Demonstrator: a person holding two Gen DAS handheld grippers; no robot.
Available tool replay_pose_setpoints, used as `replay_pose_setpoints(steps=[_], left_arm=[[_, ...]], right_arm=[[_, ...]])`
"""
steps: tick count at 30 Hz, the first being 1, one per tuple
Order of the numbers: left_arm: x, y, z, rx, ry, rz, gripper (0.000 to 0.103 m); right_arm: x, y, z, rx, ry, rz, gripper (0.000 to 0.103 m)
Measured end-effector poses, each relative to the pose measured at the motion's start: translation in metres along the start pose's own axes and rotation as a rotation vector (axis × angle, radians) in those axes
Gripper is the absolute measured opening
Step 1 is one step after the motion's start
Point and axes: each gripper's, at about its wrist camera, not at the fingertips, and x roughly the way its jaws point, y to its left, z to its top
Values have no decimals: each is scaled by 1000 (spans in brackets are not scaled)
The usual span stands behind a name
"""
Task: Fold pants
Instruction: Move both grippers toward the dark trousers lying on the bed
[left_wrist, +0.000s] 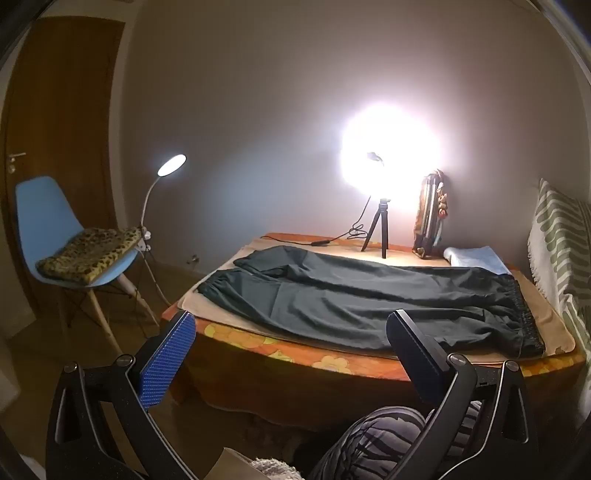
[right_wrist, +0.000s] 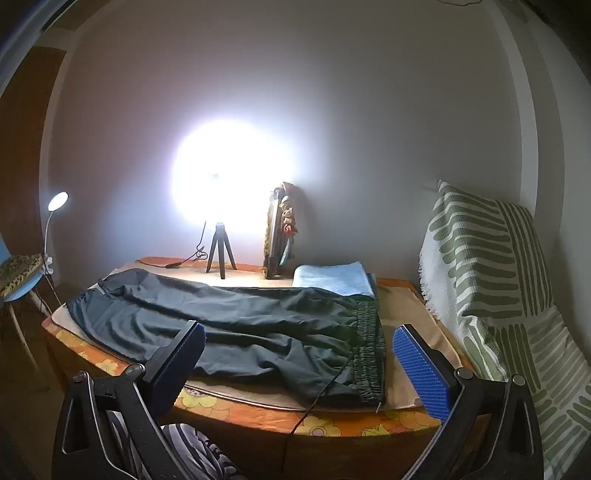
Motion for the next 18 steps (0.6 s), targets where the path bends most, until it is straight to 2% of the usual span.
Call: replay_pose_setpoints(steps=[9,18], left_arm=[[6,-1,1,16,-7,18,103],[18,9,7,14,4,30,103]], right_arm=[[3,3,4,-9,-7,2,103],[24,7,11,-17,-1,18,103]])
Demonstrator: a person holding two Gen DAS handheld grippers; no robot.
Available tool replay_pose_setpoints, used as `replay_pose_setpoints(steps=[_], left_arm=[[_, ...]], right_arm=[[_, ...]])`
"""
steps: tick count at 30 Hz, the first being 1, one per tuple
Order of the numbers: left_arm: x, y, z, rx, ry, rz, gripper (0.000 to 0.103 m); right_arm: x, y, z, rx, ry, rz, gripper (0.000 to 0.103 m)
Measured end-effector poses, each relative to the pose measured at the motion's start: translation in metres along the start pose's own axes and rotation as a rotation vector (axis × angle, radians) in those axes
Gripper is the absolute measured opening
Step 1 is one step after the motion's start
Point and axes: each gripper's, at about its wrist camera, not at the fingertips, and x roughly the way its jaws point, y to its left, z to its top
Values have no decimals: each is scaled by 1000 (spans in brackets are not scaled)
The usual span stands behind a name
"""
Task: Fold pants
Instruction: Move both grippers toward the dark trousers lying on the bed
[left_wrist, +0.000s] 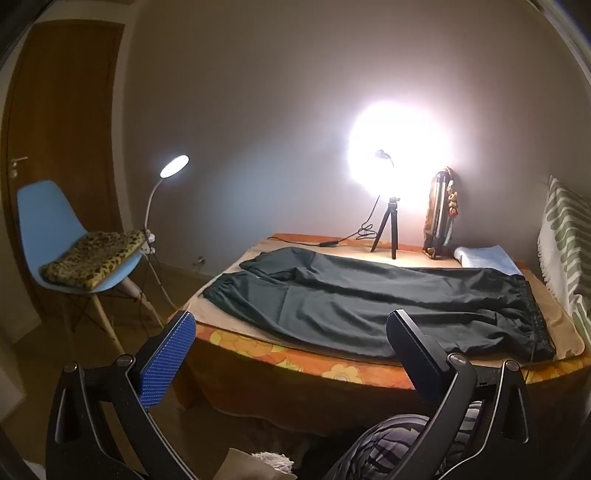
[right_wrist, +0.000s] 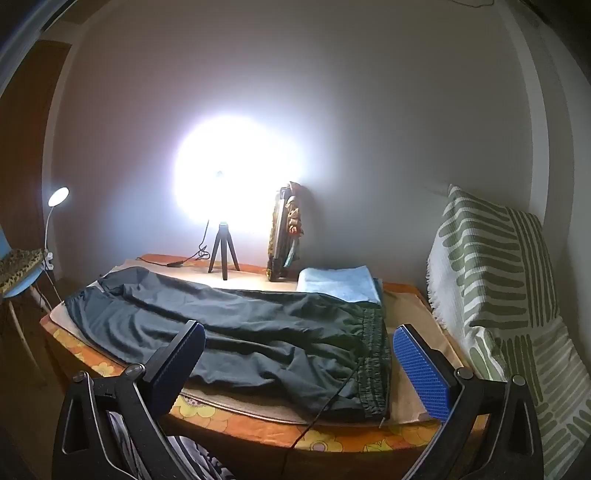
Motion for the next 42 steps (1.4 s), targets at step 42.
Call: replay_pose_setpoints(steps=[42], left_arm=[[97,17,38,21,57,3,103]], right_arm=[[131,9,48,-31,99,77,103]])
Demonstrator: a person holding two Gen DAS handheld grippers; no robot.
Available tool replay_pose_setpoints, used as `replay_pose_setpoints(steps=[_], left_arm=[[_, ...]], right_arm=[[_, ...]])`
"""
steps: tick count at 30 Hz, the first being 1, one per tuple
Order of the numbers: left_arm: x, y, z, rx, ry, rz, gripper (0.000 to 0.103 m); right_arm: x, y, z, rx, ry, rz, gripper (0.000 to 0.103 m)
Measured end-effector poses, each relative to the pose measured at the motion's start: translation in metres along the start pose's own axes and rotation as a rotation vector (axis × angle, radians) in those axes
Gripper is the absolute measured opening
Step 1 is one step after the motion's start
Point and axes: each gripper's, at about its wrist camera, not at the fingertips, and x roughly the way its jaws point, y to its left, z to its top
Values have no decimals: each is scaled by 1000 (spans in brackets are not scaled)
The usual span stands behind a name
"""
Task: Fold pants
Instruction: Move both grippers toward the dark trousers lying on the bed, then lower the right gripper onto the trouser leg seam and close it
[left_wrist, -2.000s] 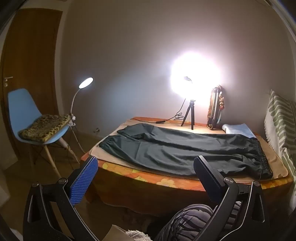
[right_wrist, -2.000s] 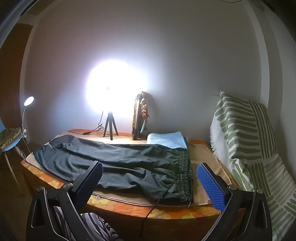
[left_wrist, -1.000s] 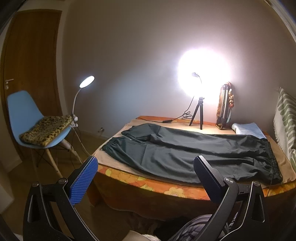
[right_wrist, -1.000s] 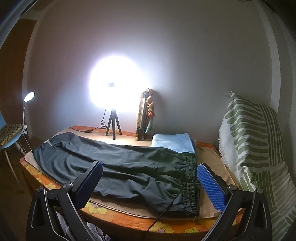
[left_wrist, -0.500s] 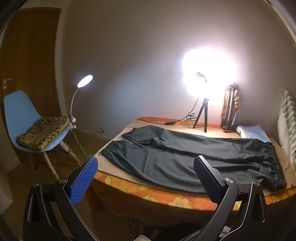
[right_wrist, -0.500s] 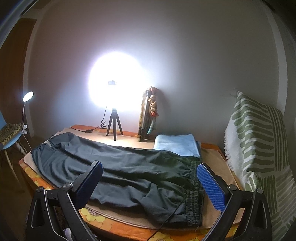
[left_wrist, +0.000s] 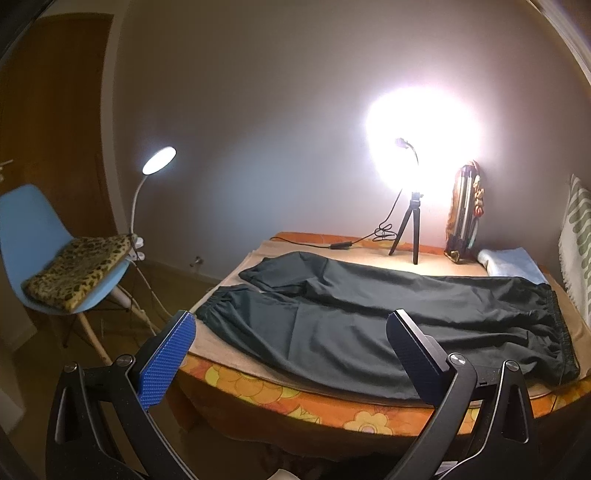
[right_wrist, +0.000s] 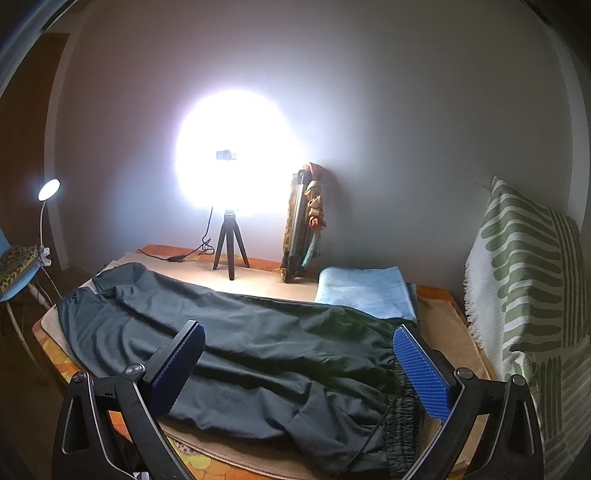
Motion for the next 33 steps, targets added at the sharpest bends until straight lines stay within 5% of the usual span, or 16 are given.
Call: replay_pose_setpoints(steps=[15,24,33], left_arm=[[37,-7,10,-8,30,-28,103],[65,-9,8,-15,83,-108,103],[98,-2,11,-35,114,-49,103]], right_arm=[[41,1,7,-29,34,33,103],[71,2,6,-38,55,66,103],[115,10,10,-92,86,107,103]])
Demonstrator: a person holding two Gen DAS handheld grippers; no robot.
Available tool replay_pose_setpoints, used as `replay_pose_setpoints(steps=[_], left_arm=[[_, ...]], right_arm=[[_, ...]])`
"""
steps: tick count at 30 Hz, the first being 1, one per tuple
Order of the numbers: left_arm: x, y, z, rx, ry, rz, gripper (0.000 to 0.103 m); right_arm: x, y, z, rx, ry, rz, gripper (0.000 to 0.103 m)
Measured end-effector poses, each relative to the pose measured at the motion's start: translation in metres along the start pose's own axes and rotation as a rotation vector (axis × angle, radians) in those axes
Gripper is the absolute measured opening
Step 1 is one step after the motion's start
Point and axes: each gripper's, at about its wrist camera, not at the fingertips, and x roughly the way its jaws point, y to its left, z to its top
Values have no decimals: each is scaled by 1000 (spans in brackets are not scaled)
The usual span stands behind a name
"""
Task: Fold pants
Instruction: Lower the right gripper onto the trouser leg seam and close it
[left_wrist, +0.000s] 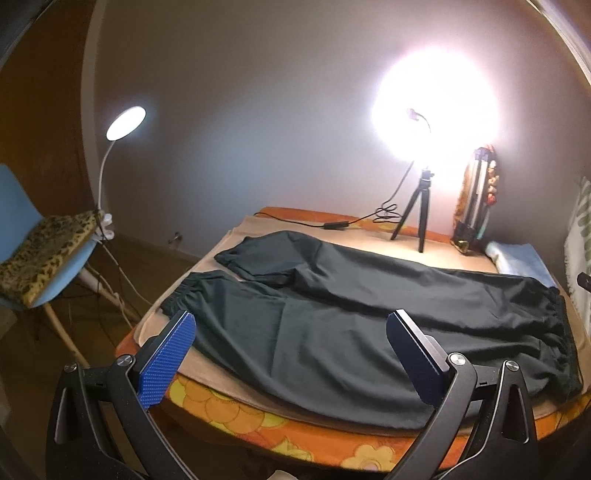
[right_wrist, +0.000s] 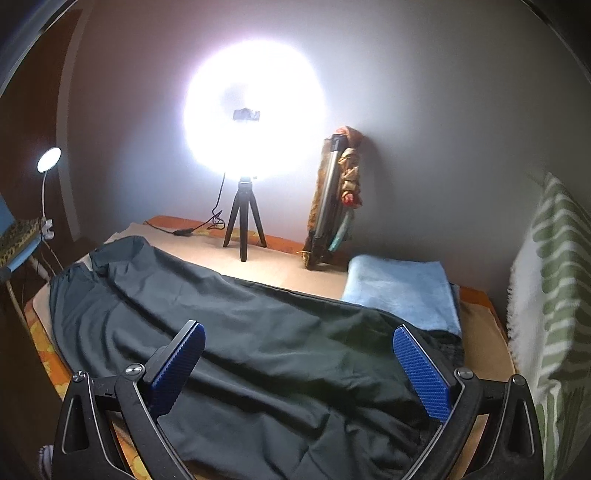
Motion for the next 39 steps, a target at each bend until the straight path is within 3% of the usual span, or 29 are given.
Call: replay_pose_setpoints(steps=[12,19,28,33,39], left_arm=[[71,21,32,15,80,36,103],[126,28,60,-6,136,11,101],[190,24,87,33,202,24,101],[237,34,101,-35,286,22,101],[294,37,115,-119,363,25,101]], right_arm=[[84,0,29,-21,62,128,103],[159,14,51,-125,171,226,98],[255,37,54,-210,305,279,97],[296,39,49,-197,387,341,97],[318,38,45,-220,417,359,100]])
